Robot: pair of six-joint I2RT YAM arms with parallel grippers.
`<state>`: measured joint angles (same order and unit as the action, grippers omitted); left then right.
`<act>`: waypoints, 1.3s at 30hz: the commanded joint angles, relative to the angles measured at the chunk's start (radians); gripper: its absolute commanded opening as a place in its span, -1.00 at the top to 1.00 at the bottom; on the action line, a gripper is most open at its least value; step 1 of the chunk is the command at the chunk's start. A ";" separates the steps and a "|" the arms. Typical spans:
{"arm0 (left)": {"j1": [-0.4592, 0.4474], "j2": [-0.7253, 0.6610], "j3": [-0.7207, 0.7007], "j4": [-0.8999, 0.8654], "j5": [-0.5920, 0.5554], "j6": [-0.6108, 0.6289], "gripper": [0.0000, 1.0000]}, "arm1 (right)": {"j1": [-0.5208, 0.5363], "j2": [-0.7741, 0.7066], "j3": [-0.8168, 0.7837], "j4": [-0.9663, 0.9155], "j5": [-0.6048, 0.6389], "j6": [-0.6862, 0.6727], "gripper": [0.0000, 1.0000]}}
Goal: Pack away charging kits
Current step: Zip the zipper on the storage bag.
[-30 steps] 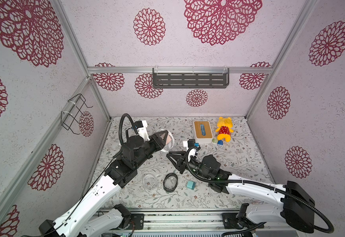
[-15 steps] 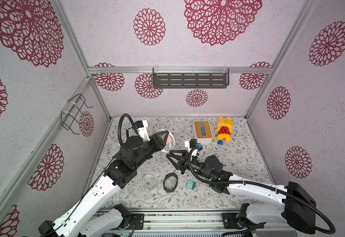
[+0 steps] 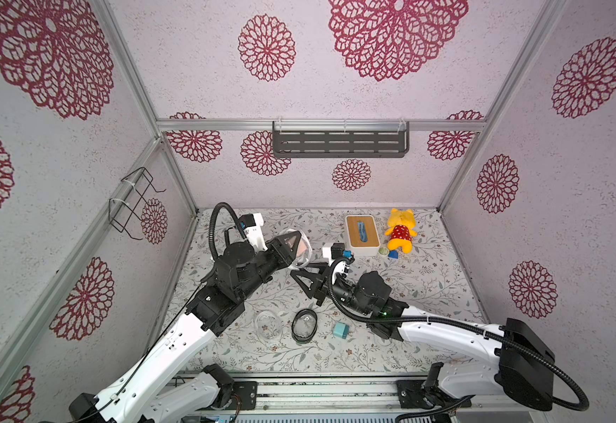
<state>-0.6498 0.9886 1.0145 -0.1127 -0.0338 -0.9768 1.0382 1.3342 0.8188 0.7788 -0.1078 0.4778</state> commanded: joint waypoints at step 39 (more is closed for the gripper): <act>0.036 -0.172 -0.051 -0.105 -0.158 0.027 1.00 | -0.001 0.014 0.054 -0.194 0.061 -0.070 1.00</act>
<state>-0.6289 0.8566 0.9596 -0.2245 -0.1482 -0.9535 1.0508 1.3521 0.8528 0.6552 -0.1089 0.4328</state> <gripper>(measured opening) 0.326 0.055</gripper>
